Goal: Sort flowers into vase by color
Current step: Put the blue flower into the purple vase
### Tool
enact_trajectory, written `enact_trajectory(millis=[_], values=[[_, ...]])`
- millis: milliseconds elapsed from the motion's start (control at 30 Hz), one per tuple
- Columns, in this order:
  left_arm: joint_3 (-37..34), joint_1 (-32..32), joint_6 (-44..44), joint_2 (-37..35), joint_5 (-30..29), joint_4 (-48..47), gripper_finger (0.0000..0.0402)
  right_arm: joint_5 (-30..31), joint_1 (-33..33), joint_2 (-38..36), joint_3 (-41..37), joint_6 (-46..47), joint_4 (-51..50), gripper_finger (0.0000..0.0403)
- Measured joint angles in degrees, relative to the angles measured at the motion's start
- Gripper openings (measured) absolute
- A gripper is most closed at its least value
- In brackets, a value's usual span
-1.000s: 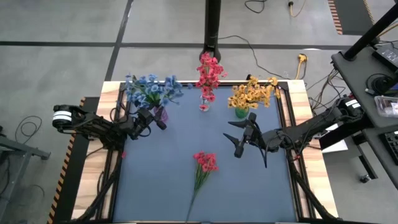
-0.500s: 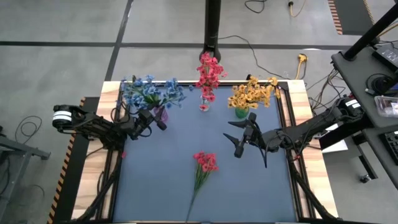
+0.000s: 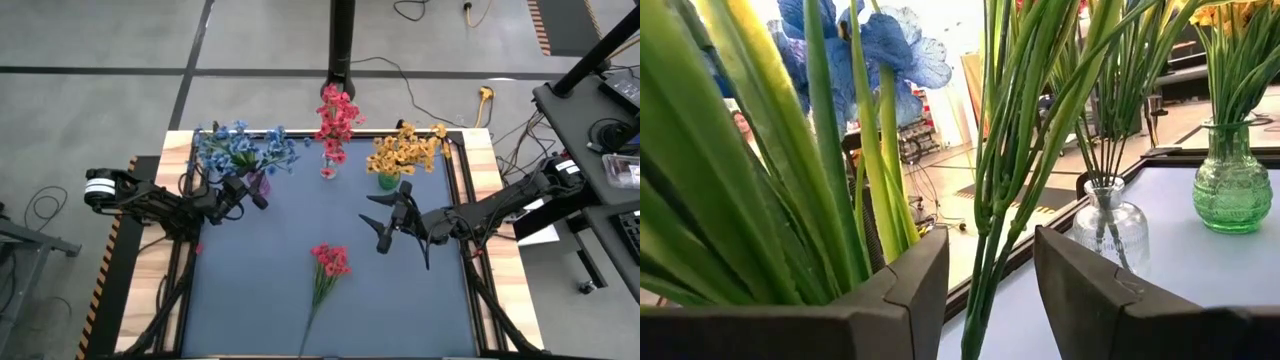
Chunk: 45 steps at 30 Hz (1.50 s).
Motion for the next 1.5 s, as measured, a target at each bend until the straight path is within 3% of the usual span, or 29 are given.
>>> enact_trajectory(millis=[1500], values=[[0.0,0.0,0.1,0.0,0.0,-0.5,0.0143,0.0,0.0,0.0,0.0,0.4,-0.4,0.0244]])
